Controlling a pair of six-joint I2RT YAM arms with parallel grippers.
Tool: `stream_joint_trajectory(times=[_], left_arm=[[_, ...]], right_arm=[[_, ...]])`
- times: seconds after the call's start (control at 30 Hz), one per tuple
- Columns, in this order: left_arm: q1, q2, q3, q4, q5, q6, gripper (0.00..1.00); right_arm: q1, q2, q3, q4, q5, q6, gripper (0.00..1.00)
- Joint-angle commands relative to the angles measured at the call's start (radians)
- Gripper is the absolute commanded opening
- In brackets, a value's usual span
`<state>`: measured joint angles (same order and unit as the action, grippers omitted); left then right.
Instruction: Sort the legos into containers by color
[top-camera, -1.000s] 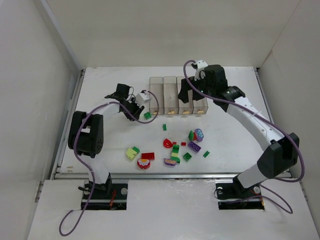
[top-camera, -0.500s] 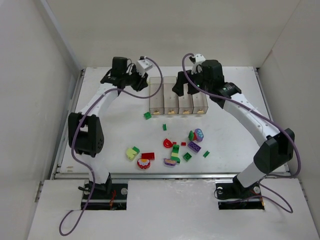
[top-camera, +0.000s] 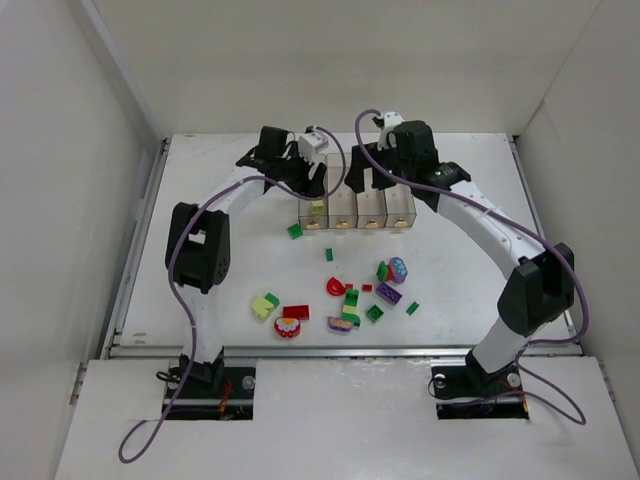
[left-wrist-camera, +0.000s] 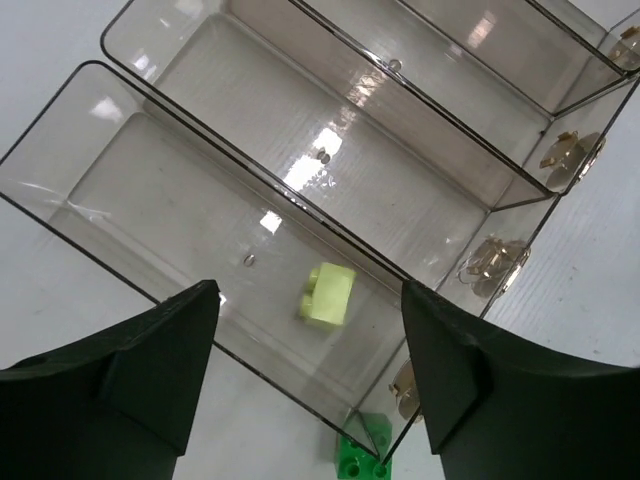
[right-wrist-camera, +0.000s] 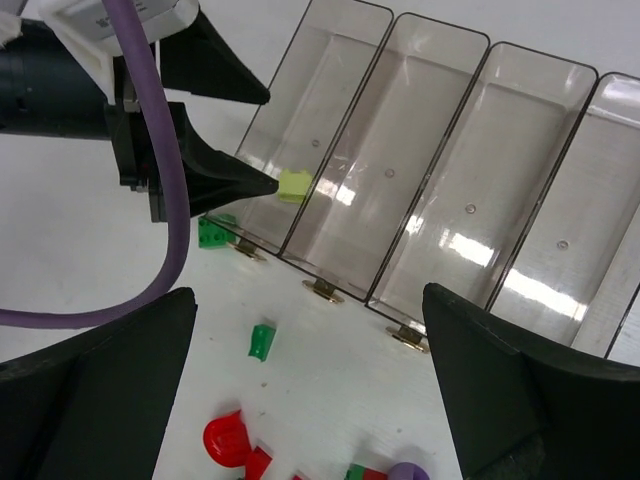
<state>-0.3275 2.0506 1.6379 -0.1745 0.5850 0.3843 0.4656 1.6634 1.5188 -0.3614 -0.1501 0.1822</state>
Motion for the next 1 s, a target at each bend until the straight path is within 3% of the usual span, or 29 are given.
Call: stream_joint_trajectory(times=[0.0, 0.17, 0.3, 0.4, 0.47, 0.67, 0.97], left_arm=[[0.005, -0.111, 0.043, 0.006, 0.01, -0.048, 0.71], [0.018, -0.17, 0.03, -0.106, -0.023, 0.013, 0.7], [0.096, -0.251, -0.087, -0.201, -0.004, 0.213, 0.61], [0.107, -0.296, -0.264, -0.298, -0.004, 0.507, 0.63], [0.096, -0.308, -0.324, -0.289, -0.004, 0.531, 0.67], [0.022, -0.288, -0.452, -0.003, -0.129, 0.337, 0.7], [0.001, -0.213, -0.497, 0.093, -0.169, 0.174, 0.7]], right_arm=[[0.036, 0.015, 0.061, -0.017, 0.011, -0.05, 1.0], [0.059, -0.017, 0.037, -0.03, 0.012, -0.038, 1.0], [0.059, -0.06, -0.017, -0.03, 0.035, -0.038, 1.0], [0.059, -0.07, -0.045, -0.03, 0.053, -0.029, 1.0], [0.059, -0.08, -0.057, -0.03, 0.053, -0.029, 1.0], [0.059, -0.09, -0.066, -0.021, 0.053, -0.029, 1.0], [0.059, -0.108, -0.098, 0.001, 0.063, -0.029, 1.0]])
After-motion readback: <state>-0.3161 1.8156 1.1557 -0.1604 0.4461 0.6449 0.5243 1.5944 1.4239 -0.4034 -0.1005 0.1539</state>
